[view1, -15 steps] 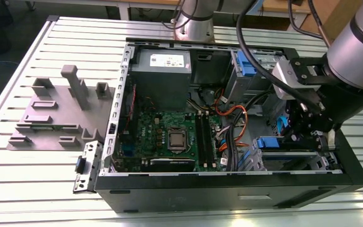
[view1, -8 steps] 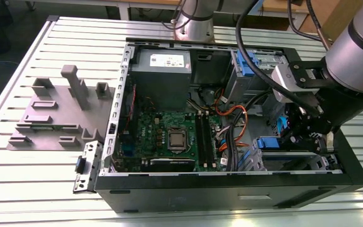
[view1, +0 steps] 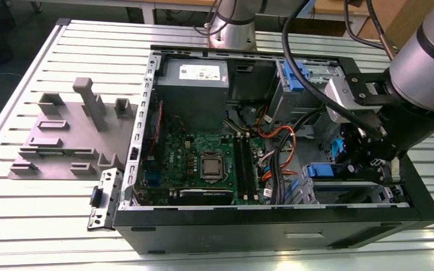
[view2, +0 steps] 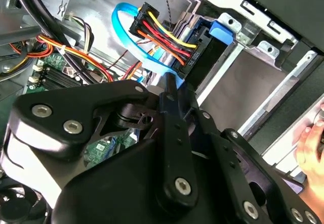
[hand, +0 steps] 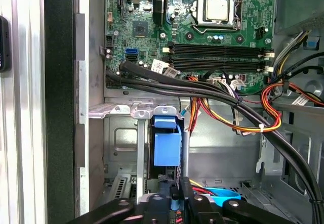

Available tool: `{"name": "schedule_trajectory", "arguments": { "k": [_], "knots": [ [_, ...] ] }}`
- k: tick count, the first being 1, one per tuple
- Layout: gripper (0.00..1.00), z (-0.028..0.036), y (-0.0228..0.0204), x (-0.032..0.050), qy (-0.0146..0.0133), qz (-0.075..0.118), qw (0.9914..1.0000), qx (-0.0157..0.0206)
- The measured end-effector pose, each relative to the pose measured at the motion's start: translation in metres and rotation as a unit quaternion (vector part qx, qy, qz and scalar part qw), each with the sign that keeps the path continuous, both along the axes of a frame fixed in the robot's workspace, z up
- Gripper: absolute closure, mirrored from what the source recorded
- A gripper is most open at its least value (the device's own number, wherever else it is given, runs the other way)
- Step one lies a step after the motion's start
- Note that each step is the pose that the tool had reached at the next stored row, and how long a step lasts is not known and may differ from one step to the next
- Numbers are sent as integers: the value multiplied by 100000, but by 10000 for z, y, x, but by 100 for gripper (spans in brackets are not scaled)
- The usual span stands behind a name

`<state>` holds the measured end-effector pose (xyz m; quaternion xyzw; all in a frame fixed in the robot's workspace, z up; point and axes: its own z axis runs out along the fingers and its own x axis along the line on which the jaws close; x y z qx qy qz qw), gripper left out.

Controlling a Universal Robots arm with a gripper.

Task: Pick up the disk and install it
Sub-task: 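Insert the second disk wire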

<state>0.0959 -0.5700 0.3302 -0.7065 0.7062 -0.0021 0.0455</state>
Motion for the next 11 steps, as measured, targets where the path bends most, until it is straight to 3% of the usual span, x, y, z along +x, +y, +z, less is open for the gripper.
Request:
{"name": "schedule_trajectory", "arguments": {
  "k": [6,9,11],
  "knots": [
    [76,186,4,0,4,4,100000,-29],
    [78,187,4,0,3,1,100000,14],
    [89,188,4,0,4,0,100000,23]
  ]
}}
